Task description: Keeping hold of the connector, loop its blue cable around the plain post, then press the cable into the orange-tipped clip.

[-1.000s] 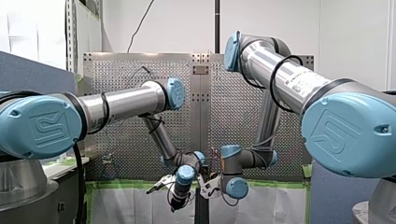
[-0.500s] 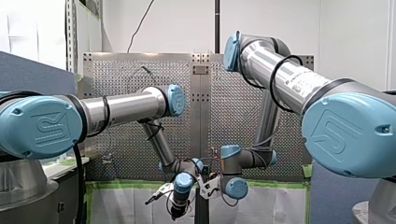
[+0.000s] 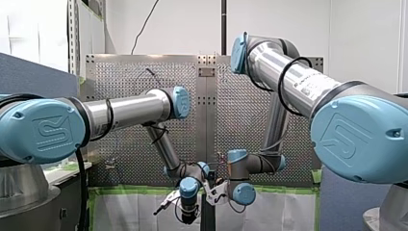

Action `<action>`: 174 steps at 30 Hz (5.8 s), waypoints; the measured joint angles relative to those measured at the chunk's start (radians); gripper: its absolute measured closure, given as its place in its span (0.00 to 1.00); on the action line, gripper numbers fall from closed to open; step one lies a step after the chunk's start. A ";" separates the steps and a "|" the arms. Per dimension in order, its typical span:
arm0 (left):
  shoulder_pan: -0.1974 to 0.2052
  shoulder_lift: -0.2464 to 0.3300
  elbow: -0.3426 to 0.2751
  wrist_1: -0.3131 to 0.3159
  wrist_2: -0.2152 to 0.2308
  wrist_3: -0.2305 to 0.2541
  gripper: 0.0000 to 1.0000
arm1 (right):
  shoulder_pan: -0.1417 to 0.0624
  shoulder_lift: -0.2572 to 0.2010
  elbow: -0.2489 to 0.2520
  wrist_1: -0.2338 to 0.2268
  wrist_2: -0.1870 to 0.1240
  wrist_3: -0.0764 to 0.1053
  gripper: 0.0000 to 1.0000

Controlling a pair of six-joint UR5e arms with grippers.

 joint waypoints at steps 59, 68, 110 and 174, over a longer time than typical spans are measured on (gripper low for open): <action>-0.100 0.497 -0.541 0.571 -0.413 -0.279 1.00 | -0.195 -0.095 0.006 0.056 -0.022 0.019 1.00; -0.102 0.497 -0.541 0.655 -0.362 -0.253 1.00 | -0.222 -0.095 -0.032 0.068 -0.072 0.029 1.00; -0.103 0.414 -0.413 0.818 -0.271 -0.270 1.00 | -0.312 -0.095 -0.129 0.152 -0.089 0.031 1.00; -0.109 0.418 -0.309 0.736 -0.209 -0.268 1.00 | -0.388 -0.115 -0.144 0.180 -0.213 0.157 1.00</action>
